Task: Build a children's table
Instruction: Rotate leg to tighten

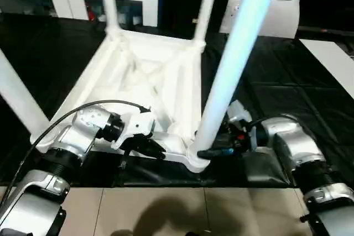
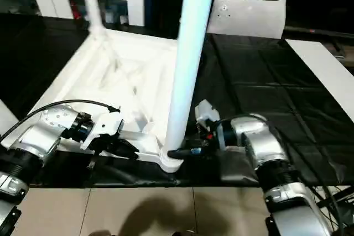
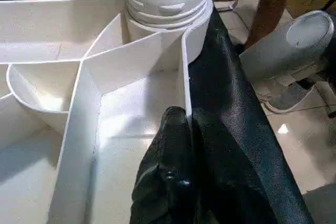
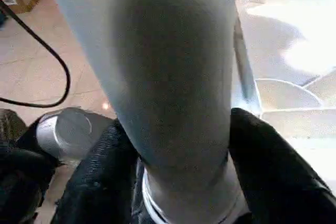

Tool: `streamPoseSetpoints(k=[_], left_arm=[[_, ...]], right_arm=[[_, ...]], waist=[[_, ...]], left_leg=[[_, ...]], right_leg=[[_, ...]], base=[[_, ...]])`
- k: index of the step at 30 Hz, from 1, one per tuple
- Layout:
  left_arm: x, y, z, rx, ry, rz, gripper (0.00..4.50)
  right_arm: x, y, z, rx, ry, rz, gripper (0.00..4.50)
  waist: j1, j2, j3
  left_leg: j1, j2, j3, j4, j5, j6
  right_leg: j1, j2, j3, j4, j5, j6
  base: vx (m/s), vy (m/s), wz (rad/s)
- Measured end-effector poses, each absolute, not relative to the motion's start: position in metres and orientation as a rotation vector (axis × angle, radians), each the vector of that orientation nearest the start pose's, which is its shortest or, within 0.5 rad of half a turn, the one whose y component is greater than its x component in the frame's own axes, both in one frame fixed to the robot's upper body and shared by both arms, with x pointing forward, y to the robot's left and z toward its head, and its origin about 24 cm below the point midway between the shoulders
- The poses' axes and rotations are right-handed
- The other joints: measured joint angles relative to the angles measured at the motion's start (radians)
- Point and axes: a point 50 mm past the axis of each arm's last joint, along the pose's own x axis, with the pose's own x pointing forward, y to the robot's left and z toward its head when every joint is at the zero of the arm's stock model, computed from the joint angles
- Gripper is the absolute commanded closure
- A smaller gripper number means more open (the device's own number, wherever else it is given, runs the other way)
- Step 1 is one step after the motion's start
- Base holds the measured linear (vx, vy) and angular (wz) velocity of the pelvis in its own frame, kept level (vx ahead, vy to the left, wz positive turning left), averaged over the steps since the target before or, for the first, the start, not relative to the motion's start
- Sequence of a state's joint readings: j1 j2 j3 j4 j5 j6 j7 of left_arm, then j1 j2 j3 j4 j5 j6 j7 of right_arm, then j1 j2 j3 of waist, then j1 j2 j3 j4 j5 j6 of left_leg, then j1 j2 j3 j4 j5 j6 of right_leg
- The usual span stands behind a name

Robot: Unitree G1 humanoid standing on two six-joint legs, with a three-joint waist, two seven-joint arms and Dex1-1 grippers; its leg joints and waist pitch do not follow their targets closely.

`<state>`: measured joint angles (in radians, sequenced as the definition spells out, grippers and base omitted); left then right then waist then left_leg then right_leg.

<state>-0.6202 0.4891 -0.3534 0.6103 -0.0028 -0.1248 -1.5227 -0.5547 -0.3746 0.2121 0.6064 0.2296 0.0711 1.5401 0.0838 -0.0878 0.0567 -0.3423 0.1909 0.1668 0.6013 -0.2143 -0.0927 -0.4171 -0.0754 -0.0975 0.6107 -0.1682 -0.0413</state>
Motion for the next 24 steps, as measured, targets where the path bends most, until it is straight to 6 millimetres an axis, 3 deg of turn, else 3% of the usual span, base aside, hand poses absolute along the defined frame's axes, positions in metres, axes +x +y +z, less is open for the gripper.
streamPoseSetpoints(k=[5, 6, 14, 17, 21, 24], left_arm=[[0.304, 0.155, 0.065, 0.576, 0.438, -1.672, 4.50], [0.304, 0.154, 0.065, 0.571, 0.438, -1.672, 4.50], [0.307, 0.149, 0.062, 0.490, 0.439, -1.608, 4.50], [0.313, 0.152, 0.059, 0.464, 0.454, -1.483, 4.50], [0.323, 0.145, 0.055, 0.401, 0.454, -1.276, 4.50], [0.330, 0.134, 0.052, 0.360, 0.451, -1.146, 4.50]], right_arm=[[0.298, -0.142, 0.059, -0.082, 0.321, 1.637, 2.15], [0.298, -0.142, 0.058, -0.078, 0.323, 1.637, 2.41], [0.291, -0.142, 0.055, -0.030, 0.339, 1.530, 2.48], [0.296, -0.135, 0.049, -0.018, 0.318, 1.350, 2.48], [0.314, -0.120, 0.045, 0.043, 0.288, 0.999, 2.52], [0.327, -0.105, 0.045, 0.062, 0.288, 0.772, 2.53]], waist=[[0.003, 0.000, 0.000], [0.004, 0.000, 0.000], [0.010, -0.001, 0.000], [-0.003, 0.000, -0.001], [-0.057, 0.000, -0.001], [-0.087, 0.014, -0.001]], left_leg=[[0.001, 0.000, 0.000, 0.000, 0.000, 0.000], [0.001, 0.000, 0.001, 0.000, 0.000, 0.000], [0.004, 0.000, 0.001, 0.000, -0.001, -0.004], [0.013, 0.001, -0.001, 0.000, 0.001, -0.007], [0.011, 0.003, -0.007, 0.000, 0.001, -0.008], [0.009, 0.010, -0.011, -0.001, 0.001, -0.008]], right_leg=[[0.000, 0.000, 0.000, 0.000, 0.000, 0.000], [0.000, 0.000, 0.000, 0.000, 0.000, 0.000], [0.004, 0.000, 0.000, 0.000, -0.002, 0.004], [0.010, 0.000, 0.000, 0.000, -0.002, 0.004], [0.012, 0.000, -0.012, -0.015, -0.003, 0.005], [0.019, -0.001, -0.030, -0.040, -0.003, 0.005]], base=[[0.000, 0.000, 0.00], [0.000, 0.000, 0.00], [0.000, 0.000, 0.00], [0.000, 0.000, 0.00], [-0.042, 0.004, -0.06], [-0.018, 0.009, -0.04]])
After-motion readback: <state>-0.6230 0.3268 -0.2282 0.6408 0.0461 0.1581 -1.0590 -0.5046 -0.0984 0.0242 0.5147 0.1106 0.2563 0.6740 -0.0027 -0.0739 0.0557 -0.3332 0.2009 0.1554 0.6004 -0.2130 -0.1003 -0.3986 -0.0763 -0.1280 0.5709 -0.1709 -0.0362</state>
